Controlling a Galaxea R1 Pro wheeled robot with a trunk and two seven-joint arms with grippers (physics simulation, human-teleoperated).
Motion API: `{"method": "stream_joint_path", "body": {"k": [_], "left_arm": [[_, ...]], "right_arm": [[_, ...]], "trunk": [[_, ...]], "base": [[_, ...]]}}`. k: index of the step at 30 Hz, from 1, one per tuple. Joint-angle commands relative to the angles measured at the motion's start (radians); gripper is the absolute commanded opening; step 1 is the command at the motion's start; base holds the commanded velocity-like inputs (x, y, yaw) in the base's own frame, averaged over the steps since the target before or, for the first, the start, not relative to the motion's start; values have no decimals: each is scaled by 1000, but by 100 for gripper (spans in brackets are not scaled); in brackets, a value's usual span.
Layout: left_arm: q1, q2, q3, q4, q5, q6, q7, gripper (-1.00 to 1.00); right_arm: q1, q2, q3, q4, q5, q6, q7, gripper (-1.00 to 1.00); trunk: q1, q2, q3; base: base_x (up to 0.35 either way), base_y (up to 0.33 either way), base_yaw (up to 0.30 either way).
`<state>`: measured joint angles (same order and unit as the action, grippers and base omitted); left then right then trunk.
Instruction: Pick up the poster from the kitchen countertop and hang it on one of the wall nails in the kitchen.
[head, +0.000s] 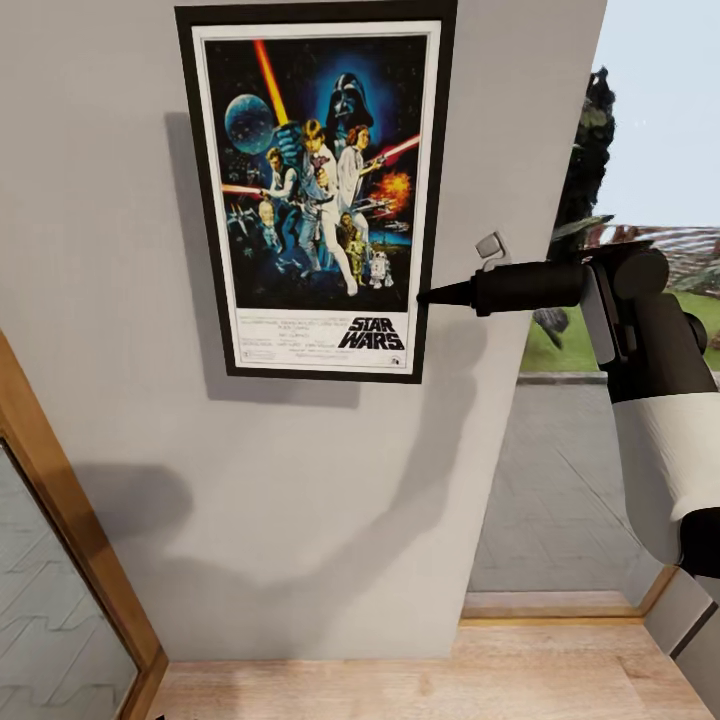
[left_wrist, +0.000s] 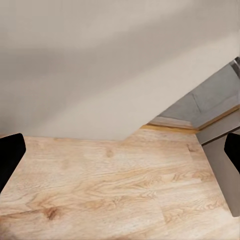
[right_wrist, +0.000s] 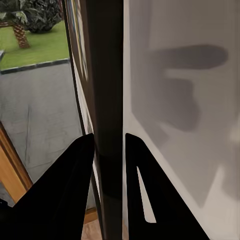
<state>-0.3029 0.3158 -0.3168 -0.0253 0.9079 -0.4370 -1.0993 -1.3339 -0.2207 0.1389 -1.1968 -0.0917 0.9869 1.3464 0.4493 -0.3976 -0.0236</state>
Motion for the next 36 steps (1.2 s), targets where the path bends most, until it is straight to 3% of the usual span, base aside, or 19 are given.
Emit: {"method": "stream_joint_path", "body": {"k": [1,36], "left_arm": [[-1,0,-8,0,8,-5,-2,100],[-1,0,-7,0,8,-5,-2,100]], "right_arm": [[-1,-1,2,0,-9,11,-3,-100],[-1,-2,2,0,-9,10,-3,-100]], "trunk": [[1,-2,-2],[1,-2,-2]], "base": [[1,0,0],[58,0,0]]}}
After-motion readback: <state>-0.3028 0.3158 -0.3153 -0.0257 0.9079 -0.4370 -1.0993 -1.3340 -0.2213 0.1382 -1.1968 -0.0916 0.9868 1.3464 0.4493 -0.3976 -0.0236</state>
